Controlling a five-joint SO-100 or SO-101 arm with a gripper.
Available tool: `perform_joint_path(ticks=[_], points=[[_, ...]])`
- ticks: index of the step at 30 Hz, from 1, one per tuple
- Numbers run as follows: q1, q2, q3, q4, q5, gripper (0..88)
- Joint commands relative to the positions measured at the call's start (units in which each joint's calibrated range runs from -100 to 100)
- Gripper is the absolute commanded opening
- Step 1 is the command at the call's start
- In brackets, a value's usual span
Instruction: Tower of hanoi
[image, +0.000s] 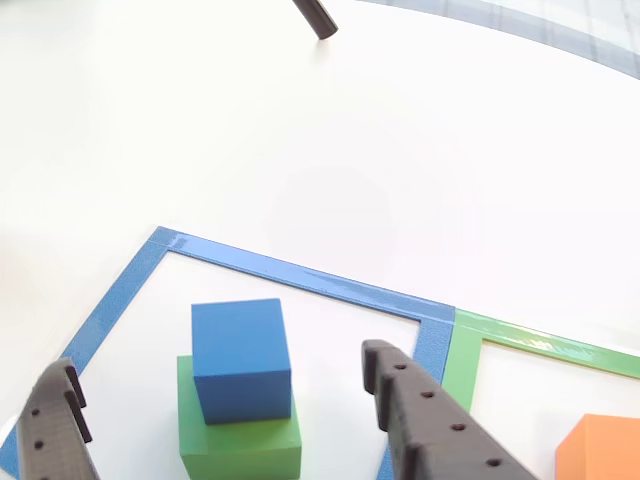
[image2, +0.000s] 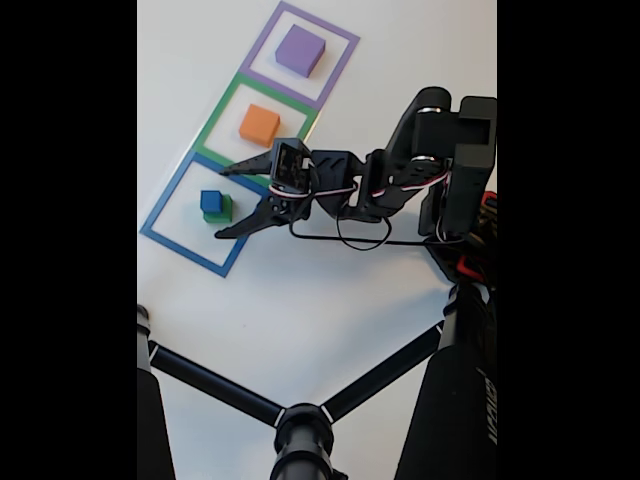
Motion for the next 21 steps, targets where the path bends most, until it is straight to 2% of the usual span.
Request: perform_joint_path(ticks=[1,12,21], points=[[-1.30,2.30,-4.29,-2.23,0.36,32.3],[-3.03,6.58,-7.11,-3.69,0.36,31.2],[-4.28,6.42,-6.65,-3.93,0.36,22.6]])
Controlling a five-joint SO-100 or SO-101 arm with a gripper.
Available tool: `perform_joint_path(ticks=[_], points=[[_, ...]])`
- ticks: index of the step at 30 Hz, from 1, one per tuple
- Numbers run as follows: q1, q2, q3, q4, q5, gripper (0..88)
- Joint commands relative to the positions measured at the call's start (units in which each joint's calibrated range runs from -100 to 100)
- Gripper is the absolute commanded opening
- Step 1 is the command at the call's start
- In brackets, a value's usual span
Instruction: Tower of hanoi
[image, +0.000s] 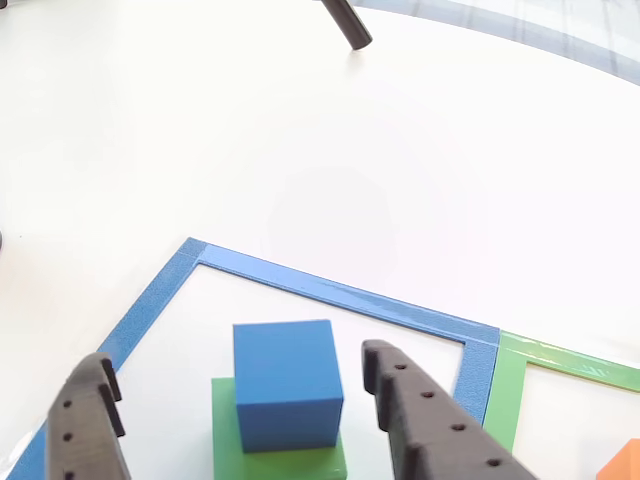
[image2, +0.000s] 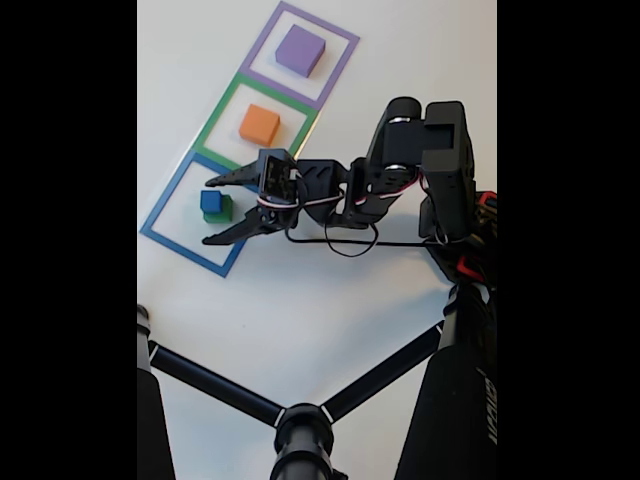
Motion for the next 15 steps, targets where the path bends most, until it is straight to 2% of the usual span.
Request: perform_joint_path(ticks=[1,6,15], points=[[-1.21,-0.67,-0.72,-1.27,0.54,21.5],[-1.02,-0.67,-0.63,-1.27,0.54,15.2],[-0.73,-0.51,-0.45,-1.11,0.54,9.6]])
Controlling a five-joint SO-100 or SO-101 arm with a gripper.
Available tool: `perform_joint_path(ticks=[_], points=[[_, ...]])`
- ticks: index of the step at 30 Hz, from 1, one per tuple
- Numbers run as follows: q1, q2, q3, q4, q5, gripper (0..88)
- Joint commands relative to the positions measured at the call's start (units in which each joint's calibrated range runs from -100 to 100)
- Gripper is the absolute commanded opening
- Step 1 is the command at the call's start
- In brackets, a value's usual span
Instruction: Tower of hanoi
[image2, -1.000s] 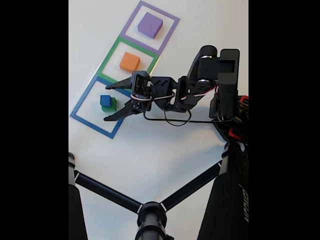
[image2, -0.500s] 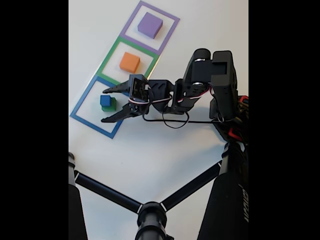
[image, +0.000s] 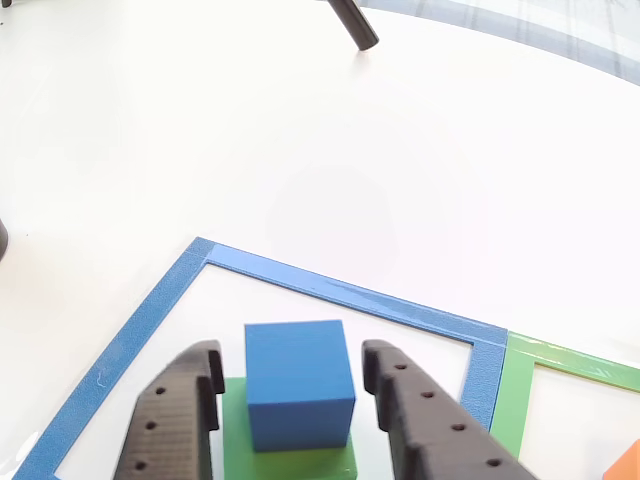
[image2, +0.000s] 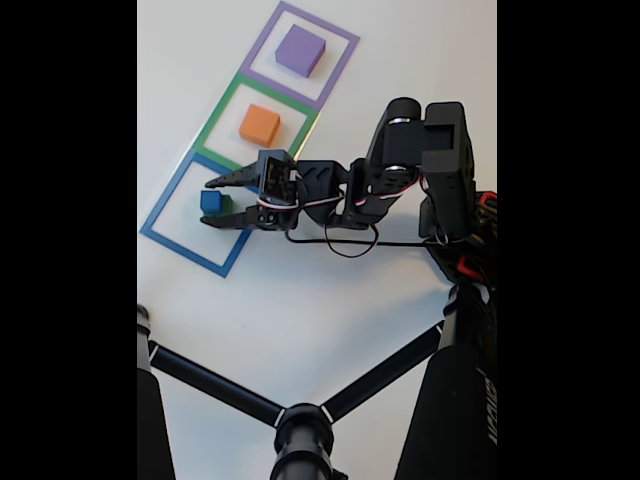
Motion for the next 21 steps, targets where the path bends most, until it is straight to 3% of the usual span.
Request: perform_joint_path(ticks=[1,15,21], points=[[-0.15,-0.59,-0.36,-1.11,0.54,8.8],[-0.24,-7.13,3.37,-0.06,0.54,5.6],[1.20,-26.75,7.10,14.60,0.54,5.4]])
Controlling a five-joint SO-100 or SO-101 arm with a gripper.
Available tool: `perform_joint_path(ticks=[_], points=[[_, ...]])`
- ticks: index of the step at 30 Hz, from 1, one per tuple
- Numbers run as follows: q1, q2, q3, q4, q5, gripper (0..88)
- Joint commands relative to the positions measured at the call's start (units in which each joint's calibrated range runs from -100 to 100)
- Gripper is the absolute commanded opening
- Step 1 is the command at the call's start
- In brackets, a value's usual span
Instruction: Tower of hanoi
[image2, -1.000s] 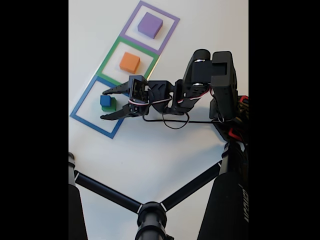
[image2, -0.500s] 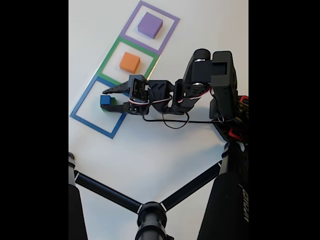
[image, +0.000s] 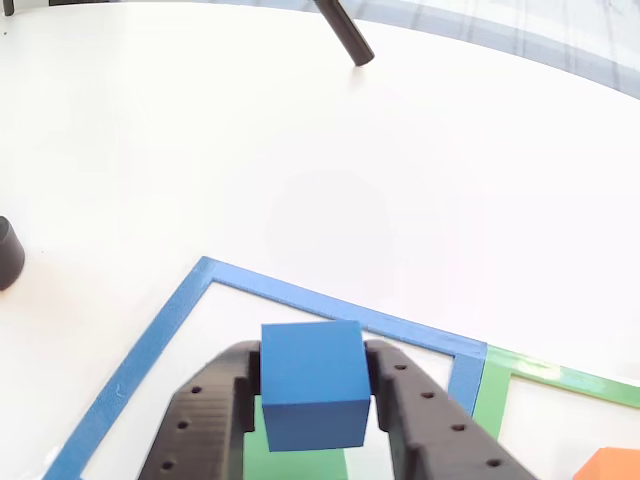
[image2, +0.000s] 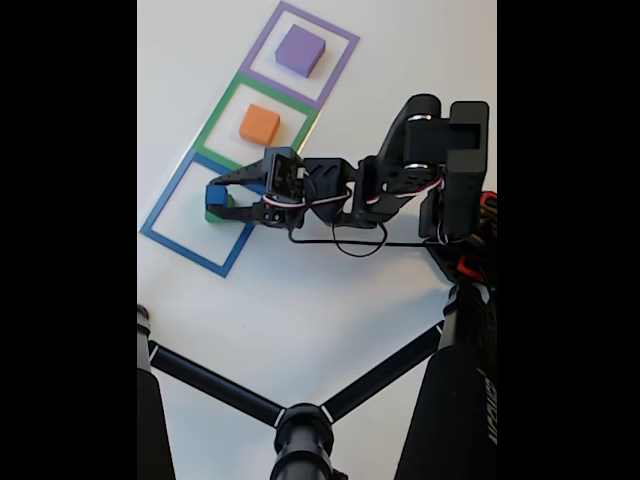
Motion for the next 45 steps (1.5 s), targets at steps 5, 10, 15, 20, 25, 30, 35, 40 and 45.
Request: perform_joint_path(ticks=[5,10,15,20,25,30,35,40,45], points=[[3.11,-34.95,-4.46,34.30,-8.08,5.0],[7.33,-49.33,-15.46,62.72,-13.66,4.9],[13.47,-54.65,-37.55,94.54,-17.89,4.9],[20.27,-55.30,-61.00,120.21,-13.66,5.2],[27.94,-56.43,-70.09,130.25,-11.29,4.9],[35.04,-57.48,-70.00,130.65,-8.59,4.8],[42.61,-57.32,-69.82,129.84,-6.39,4.8],[50.19,-56.67,-69.37,129.84,-4.19,4.6],[55.17,-56.43,-66.82,127.66,-3.52,4.6]])
